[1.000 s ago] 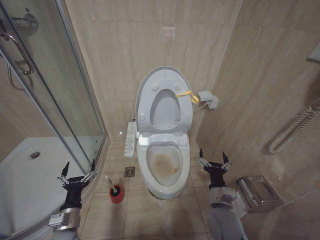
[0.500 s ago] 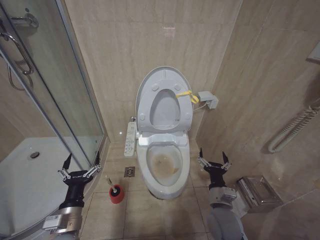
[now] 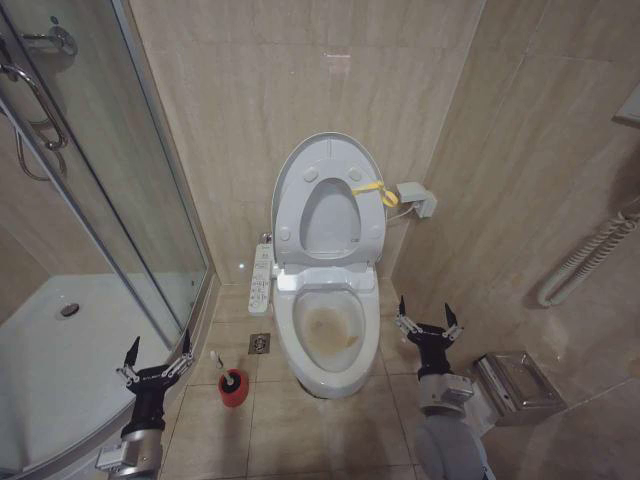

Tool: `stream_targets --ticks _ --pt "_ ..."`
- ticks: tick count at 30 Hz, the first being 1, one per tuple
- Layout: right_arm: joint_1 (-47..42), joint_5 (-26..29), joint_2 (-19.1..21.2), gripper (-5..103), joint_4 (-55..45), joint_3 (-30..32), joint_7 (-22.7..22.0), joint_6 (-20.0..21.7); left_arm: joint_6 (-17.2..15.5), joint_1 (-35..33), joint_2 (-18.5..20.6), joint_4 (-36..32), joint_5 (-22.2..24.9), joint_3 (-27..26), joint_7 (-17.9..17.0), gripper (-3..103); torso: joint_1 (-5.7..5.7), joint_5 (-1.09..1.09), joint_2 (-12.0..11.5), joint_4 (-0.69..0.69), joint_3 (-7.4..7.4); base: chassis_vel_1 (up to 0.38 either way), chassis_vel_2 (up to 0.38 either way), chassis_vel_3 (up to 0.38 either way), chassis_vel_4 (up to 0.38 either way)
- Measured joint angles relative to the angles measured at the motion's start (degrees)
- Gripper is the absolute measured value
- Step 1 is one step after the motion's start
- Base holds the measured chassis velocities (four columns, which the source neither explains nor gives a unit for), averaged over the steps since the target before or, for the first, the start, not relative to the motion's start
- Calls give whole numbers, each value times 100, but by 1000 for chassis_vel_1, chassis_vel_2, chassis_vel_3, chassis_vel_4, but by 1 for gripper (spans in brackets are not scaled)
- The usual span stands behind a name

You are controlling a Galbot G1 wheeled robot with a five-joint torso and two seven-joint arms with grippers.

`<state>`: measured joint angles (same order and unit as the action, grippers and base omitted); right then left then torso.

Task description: Open the toilet lid, clean the toilet bowl with a toilet brush, close the toilet lid, and flush.

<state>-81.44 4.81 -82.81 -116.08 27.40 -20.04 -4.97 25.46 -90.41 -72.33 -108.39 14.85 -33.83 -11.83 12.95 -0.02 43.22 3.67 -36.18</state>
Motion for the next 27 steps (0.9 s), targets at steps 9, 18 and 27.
stream_targets --ticks 9,18,27 --pt "-1 0 0 100 0 0 0 0 67 44 -37 49 -14 18 88 100 -1 1 1 0 0 -2 7 5 -3" --pt "1 0 0 100 0 0 0 0 256 211 -111 1077 -117 175 78 100 4 1 0 -1 -1 -60 80 69 -79" --pt "-1 0 0 100 0 0 0 0 1058 979 -50 2937 65 602 869 99 -1 0 0 1 0 -4 7 1 -3"
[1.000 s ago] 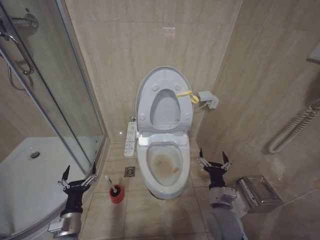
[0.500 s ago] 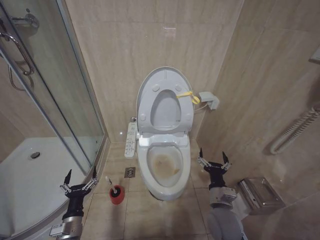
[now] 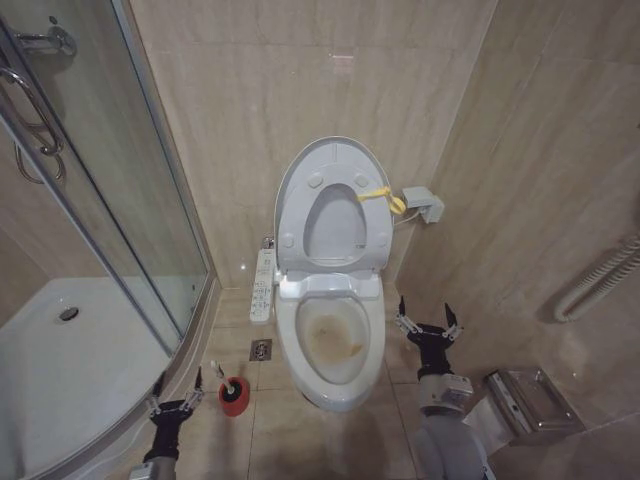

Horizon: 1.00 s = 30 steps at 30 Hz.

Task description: Open the toilet lid, clean the toilet bowl with a toilet brush, close the toilet lid, and flush.

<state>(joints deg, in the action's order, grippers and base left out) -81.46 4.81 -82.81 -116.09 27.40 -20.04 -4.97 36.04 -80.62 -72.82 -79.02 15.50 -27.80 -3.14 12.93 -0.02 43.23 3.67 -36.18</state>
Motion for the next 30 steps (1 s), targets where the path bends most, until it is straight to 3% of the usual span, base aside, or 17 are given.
stream_targets --ticks 1,8,9,19,30 --pt "0 0 0 100 0 0 0 0 103 116 -10 171 23 83 115 85 0 0 0 1 0 0 0 0 0" --pt "1 0 0 100 0 0 0 0 292 461 -69 761 134 235 338 85 1 0 0 -1 0 0 0 0 0" --pt "1 0 0 100 0 0 0 0 328 543 -69 932 138 241 352 81 1 0 0 -1 0 0 0 0 0" --pt "1 0 0 100 0 0 0 0 587 1234 -5 2060 341 353 708 85 2 0 0 -1 0 0 0 0 0" --pt "1 0 0 100 0 0 0 0 677 1870 -27 2703 592 538 1070 85 2 1 -1 0 0 0 0 0 0"
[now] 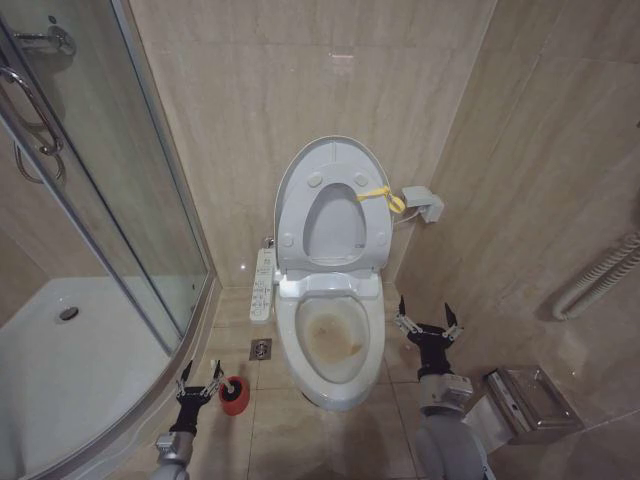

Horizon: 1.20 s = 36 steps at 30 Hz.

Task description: Open the toilet lid, clean the toilet bowl with a toilet brush, close the toilet lid, and flush.

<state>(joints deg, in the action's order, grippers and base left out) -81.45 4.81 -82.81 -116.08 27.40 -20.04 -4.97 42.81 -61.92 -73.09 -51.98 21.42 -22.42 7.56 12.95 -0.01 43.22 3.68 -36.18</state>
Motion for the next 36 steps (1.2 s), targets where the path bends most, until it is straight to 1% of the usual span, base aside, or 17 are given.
stream_targets --ticks 4,8,9,12,15,16,17,20,23,24,30,31,36 --pt "0 0 0 100 0 0 0 0 62 41 -45 85 27 -7 70 85 0 0 0 -3 0 0 0 0 0" --pt "0 0 0 100 0 0 0 0 65 61 -107 108 19 16 90 85 0 0 0 -1 0 0 0 0 0" --pt "0 0 0 100 0 0 0 0 65 82 -132 163 3 35 120 82 0 0 0 -2 0 0 0 0 0" --pt "0 0 0 100 0 0 0 0 71 157 -148 283 -5 51 221 82 0 0 0 -2 0 0 0 0 0" --pt "0 0 0 100 0 0 0 0 137 362 -188 590 -17 62 451 82 0 0 0 0 0 0 0 0 0" --pt "0 0 0 100 0 0 0 0 137 362 -188 590 -17 62 451 82 0 0 0 0 0 0 0 0 0" --pt "0 0 0 100 0 0 0 0 154 420 -201 669 -18 62 509 86 0 0 0 0 0 0 0 0 0" --pt "0 0 0 100 0 0 0 0 169 498 -220 793 -12 58 637 86 0 0 0 0 0 0 0 0 0" --pt "0 0 0 100 0 0 0 0 169 511 -227 831 -25 59 679 86 0 0 0 -1 0 0 0 0 0" --pt "0 0 0 100 0 0 0 0 169 519 -236 857 -41 59 702 89 0 0 0 -1 0 0 0 0 0" --pt "0 0 0 100 0 0 0 0 174 525 -254 932 -117 23 710 89 0 0 0 -1 0 0 0 0 0" --pt "0 0 0 100 0 0 0 0 177 524 -250 948 -129 5 724 76 0 0 0 -1 0 0 0 0 0" --pt "0 0 0 100 0 0 0 0 222 533 -231 1073 -201 -84 793 76 0 0 0 -2 0 0 0 0 0"
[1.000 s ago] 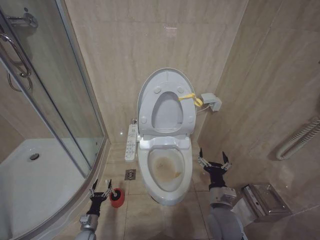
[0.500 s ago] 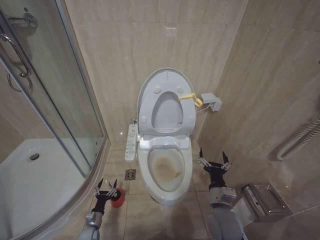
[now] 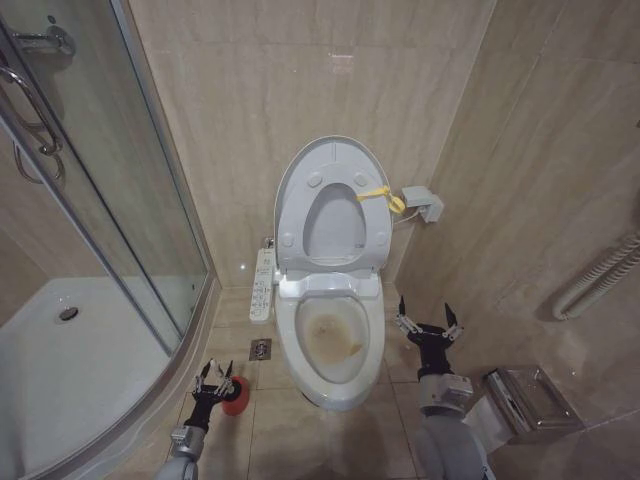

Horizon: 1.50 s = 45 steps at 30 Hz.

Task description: Open the toilet lid, clean the toilet bowl with a toilet brush, close the toilet lid, and flush.

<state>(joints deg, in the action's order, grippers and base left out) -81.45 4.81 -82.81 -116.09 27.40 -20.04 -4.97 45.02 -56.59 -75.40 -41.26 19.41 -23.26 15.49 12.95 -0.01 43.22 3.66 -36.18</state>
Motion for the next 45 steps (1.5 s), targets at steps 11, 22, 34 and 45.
stream_targets --ticks 11,22,34,45 --pt "0 0 0 100 0 0 0 0 163 44 17 137 -72 -158 303 22 0 0 0 1 0 0 0 0 0" --pt "0 0 0 100 0 0 0 0 174 -179 79 -264 -53 -222 334 20 0 0 0 1 0 0 0 0 0" --pt "0 0 0 100 0 0 0 0 -60 -1459 280 -2109 -144 -243 -357 20 -1 0 0 0 0 0 0 0 0" --pt "0 0 0 100 0 0 0 0 -148 -2339 588 -3861 -385 -487 -818 20 -1 0 0 1 0 0 0 0 0"
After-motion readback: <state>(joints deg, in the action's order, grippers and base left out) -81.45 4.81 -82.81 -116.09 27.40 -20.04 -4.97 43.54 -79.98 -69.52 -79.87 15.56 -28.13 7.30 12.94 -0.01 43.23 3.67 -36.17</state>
